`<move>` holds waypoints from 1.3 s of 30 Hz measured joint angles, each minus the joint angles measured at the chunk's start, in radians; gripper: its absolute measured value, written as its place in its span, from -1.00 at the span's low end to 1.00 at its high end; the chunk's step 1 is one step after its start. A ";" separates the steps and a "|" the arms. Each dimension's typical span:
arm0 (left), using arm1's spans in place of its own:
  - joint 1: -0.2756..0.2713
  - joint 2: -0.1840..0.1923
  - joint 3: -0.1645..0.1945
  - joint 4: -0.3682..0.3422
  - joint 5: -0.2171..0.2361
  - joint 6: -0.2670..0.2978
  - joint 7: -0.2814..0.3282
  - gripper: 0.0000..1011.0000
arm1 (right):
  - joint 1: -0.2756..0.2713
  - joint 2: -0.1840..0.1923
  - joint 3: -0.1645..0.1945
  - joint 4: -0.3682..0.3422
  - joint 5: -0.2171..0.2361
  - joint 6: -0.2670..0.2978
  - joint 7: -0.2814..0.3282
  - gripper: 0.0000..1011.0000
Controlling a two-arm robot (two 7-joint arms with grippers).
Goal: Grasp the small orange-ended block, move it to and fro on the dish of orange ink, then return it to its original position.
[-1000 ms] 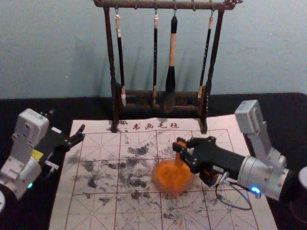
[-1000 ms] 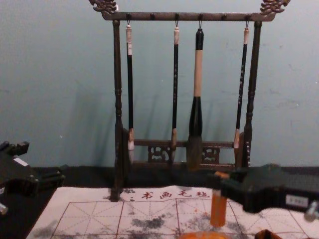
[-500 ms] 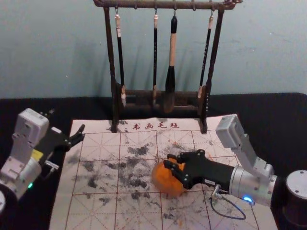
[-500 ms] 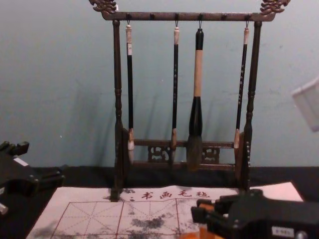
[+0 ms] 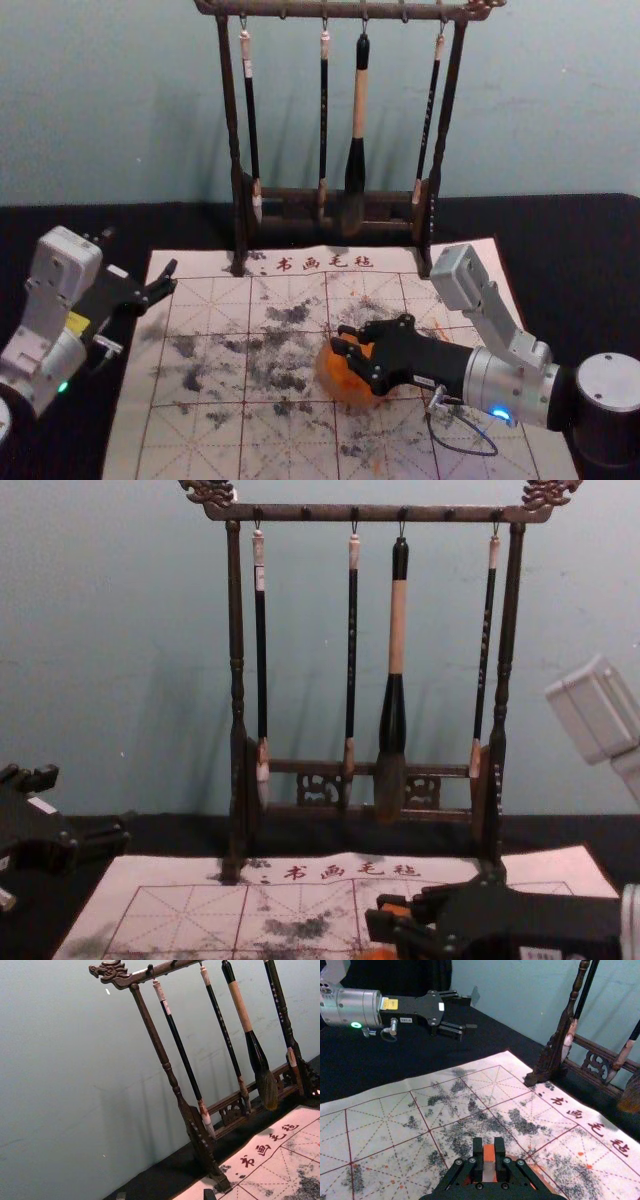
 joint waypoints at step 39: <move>0.000 0.000 0.000 0.000 0.000 0.000 0.000 0.98 | 0.025 -0.016 0.048 0.053 -0.031 0.016 -0.024 -0.83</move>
